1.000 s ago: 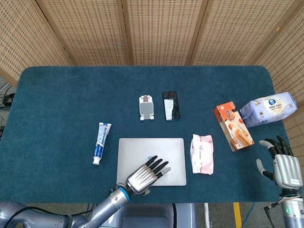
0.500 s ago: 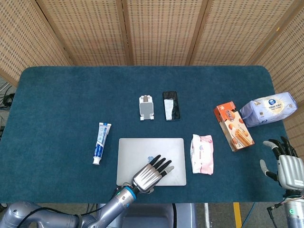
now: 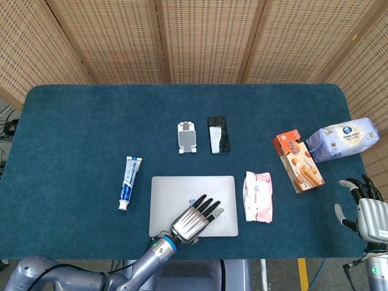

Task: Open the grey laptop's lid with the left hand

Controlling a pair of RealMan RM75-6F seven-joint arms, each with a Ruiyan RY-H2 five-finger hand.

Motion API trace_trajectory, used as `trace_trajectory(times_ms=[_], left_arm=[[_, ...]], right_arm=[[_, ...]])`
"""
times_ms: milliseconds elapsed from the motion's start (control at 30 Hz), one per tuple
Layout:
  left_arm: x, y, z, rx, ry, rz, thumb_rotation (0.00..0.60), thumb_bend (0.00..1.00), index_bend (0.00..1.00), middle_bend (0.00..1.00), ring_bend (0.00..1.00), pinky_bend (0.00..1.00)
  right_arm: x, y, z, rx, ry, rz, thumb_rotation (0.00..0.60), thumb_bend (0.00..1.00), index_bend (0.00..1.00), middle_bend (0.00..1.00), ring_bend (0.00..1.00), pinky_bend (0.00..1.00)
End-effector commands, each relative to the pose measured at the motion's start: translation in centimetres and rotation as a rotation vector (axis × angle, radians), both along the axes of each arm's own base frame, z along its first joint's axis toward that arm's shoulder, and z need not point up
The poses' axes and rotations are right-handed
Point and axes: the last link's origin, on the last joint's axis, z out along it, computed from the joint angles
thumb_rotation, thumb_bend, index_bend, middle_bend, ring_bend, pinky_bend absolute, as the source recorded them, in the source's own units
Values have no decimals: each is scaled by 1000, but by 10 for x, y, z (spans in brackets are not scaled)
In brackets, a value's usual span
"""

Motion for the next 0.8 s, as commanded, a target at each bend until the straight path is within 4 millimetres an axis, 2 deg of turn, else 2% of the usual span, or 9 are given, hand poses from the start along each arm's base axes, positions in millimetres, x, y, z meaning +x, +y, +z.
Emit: trace_trajectory(times_ms=[33,300,533,800], left_arm=[[0,0,0,2,2,0,569,171,0,0,0,0],[-2,2,-3,0,9,9,569,199,0,0,0,0],[-1,2,-2,16,6,-17,569,366,0,0,0,0],[0,4,3,45,-10,-51,569,409,0,0,0,0]], right_arm=[[0,0,0,0,-1,-1,600,414,263,217,7,171],[-2,0,0,-3,-1,-6,600,414,263,217,7,171],[-3,0,-1,-1,-2,-6,600,414,263,217,7,171],[-3,0,-1,-4,-2,-9,600,414,263,217,7,171]])
